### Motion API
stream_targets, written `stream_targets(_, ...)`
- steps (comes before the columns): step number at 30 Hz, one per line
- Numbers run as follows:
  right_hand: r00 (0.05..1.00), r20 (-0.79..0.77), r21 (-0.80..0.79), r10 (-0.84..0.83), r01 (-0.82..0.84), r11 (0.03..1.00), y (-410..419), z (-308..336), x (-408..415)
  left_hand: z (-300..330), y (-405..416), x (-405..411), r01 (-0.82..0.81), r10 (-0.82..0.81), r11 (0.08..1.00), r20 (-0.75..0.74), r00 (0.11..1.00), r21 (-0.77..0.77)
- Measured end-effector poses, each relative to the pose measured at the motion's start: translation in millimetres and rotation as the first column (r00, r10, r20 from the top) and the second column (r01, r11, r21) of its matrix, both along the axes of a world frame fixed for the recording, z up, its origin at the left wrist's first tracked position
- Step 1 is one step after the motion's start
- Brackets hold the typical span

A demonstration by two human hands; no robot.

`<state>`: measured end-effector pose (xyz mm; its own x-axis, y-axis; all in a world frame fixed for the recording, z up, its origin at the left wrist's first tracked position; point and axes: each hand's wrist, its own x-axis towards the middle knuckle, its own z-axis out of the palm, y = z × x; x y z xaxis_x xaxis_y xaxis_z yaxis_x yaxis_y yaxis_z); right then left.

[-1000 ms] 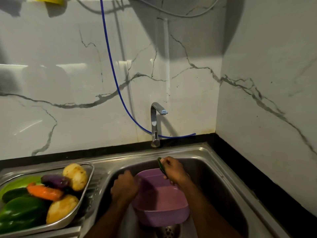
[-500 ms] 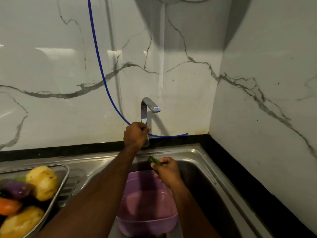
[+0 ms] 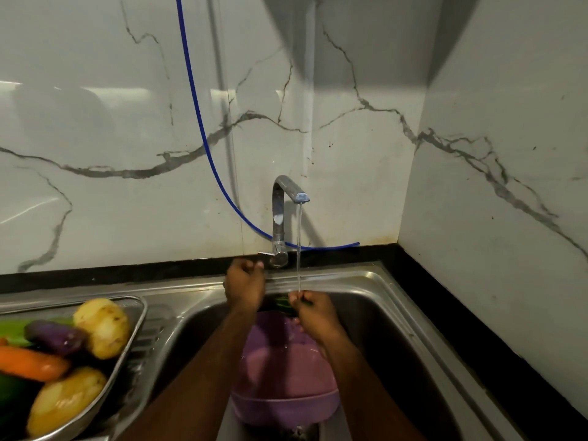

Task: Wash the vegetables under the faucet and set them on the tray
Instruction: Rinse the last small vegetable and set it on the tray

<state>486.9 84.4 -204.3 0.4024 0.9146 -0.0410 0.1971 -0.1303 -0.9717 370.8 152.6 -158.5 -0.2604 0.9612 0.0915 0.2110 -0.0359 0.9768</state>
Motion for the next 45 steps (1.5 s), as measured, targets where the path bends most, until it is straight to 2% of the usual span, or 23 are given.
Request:
stream_targets(3, 0.999, -0.037, 0.001, -0.018, 0.019, 1.000, -7, 8, -3, -32, -30, -8, 0.254, -0.237, 0.967, -0.298, 0.925, 0.021)
stream_targets(6, 0.992, -0.036, 0.015, -0.119, 0.120, 0.993, -15, 12, -2, -53, -52, -24, 0.444, -0.399, 0.894, -0.344, 0.850, 0.059)
stream_targets(8, 0.993, -0.027, 0.020, -0.118, 0.118, 0.993, -17, 13, -2, -57, -62, -30, 0.571, -0.535, 0.821, -0.326, 0.779, 0.016)
stream_targets(10, 0.998, -0.056, 0.030, -0.030, 0.032, 0.999, -18, 15, -7, -59, -66, -27, 0.620, -0.600, 0.785, -0.242, 0.762, 0.007)
stream_targets(13, 0.993, -0.110, 0.004, 0.050, -0.050, 0.999, -19, 20, -14, -50, -74, -18, 0.595, -0.593, 0.804, -0.068, 0.802, 0.002)
stream_targets(15, 0.977, -0.205, 0.009, 0.061, -0.060, 0.998, -19, 21, -14, -43, -78, -14, 0.614, -0.601, 0.787, 0.157, 0.784, -0.051)
stream_targets(17, 0.919, -0.389, 0.043, 0.068, -0.055, 0.998, -19, 23, -13, -36, -81, -13, 0.701, -0.585, 0.700, 0.453, 0.673, -0.137)
stream_targets(18, 0.867, -0.492, 0.074, 0.082, -0.053, 0.996, -21, 25, -12, -34, -81, -14, 0.742, -0.561, 0.648, 0.550, 0.618, -0.173)
stream_targets(21, 0.685, -0.715, 0.160, 0.140, -0.035, 0.987, -25, 29, -9, -34, -74, -14, 0.815, -0.507, 0.552, 0.706, 0.495, -0.176)
stream_targets(23, 0.629, -0.766, 0.176, 0.132, 0.008, 0.984, -24, 30, -8, -34, -72, -11, 0.831, -0.494, 0.534, 0.741, 0.455, -0.154)
stream_targets(24, 0.636, -0.765, 0.159, 0.102, 0.033, 0.987, -24, 31, -8, -36, -71, -8, 0.821, -0.493, 0.549, 0.732, 0.471, -0.159)
stream_targets(27, 0.787, -0.617, 0.075, -0.020, 0.083, 0.994, -18, 22, -9, -38, -75, 1, 0.733, -0.491, 0.661, 0.645, 0.586, -0.162)
stream_targets(29, 0.858, -0.506, 0.033, -0.091, 0.125, 0.992, -13, 15, -9, -42, -75, 4, 0.652, -0.517, 0.753, 0.531, 0.671, -0.091)
stream_targets(30, 0.868, -0.481, 0.028, -0.127, 0.160, 0.987, -12, 14, -9, -44, -74, 5, 0.611, -0.537, 0.791, 0.428, 0.727, -0.044)
stream_targets(32, 0.848, -0.491, 0.035, -0.199, 0.248, 0.968, -11, 14, -7, -51, -70, 5, 0.561, -0.564, 0.825, 0.170, 0.808, 0.067)
stream_targets(33, 0.822, -0.519, 0.033, -0.234, 0.293, 0.955, -10, 14, -6, -55, -69, 5, 0.566, -0.574, 0.817, 0.059, 0.817, 0.108)
stream_targets(35, 0.745, -0.612, 0.020, -0.267, 0.352, 0.936, -10, 14, -4, -60, -70, 8, 0.574, -0.571, 0.808, -0.060, 0.819, 0.135)
stream_targets(38, 0.644, -0.728, -0.008, -0.236, 0.336, 0.942, -13, 16, -5, -58, -76, 20, 0.504, -0.492, 0.849, -0.108, 0.864, 0.159)
stream_targets(41, 0.590, -0.783, 0.005, -0.199, 0.326, 0.945, -14, 18, -4, -58, -78, 30, 0.438, -0.419, 0.887, -0.141, 0.897, 0.147)
stream_targets(43, 0.583, -0.796, 0.036, -0.163, 0.314, 0.949, -14, 22, -5, -56, -77, 31, 0.408, -0.403, 0.908, -0.066, 0.913, 0.091)
stream_targets(45, 0.600, -0.789, 0.055, -0.130, 0.279, 0.959, -12, 24, -8, -53, -71, 33, 0.369, -0.366, 0.929, 0.104, 0.925, -0.010)
